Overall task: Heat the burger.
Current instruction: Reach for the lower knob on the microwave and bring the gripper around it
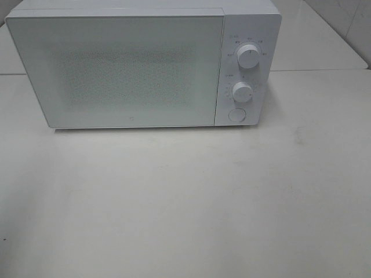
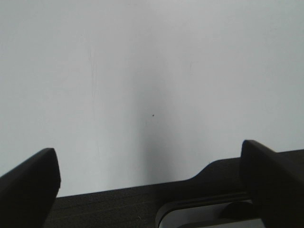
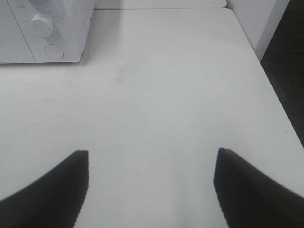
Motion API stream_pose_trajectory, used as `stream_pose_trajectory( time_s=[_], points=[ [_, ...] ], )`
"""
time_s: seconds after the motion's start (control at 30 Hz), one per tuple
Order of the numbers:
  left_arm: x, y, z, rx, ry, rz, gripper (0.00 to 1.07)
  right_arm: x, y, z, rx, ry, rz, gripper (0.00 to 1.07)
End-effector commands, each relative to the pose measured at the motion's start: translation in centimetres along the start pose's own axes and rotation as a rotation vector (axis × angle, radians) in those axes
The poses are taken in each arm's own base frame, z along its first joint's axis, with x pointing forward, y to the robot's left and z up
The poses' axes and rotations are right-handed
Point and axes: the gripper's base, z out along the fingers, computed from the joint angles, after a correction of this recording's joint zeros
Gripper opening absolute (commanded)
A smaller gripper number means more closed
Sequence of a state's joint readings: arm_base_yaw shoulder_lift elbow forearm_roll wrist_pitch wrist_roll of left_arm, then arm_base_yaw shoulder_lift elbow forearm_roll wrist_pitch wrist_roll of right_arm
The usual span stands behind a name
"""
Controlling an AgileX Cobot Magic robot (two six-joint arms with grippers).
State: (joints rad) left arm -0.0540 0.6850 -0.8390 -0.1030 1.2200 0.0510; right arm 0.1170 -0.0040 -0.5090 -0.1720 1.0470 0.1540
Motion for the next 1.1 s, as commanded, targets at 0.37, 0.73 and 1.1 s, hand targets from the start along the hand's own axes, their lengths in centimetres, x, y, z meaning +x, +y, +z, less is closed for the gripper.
stream_pose_trajectory(
  time_s=[0.37,0.73,1.1],
  points=[
    [6.4,0.4,3.4,-0.021,-0.027,-0.008,0.97,0.2,-0.1,-0.3,0.001,-0.033,0.011,0.71],
    [6.5,0.6,4.4,-0.034,-0.065,-0.005,0.97,0.2,-0.1,-0.3,0.001,-0.033,0.011,0.71],
    [6.8,0.4,3.9,-0.014,-0.102,-0.012,0.97,0.2,-0.1,-0.3,0.001,-0.033,0.011,0.71]
  ],
)
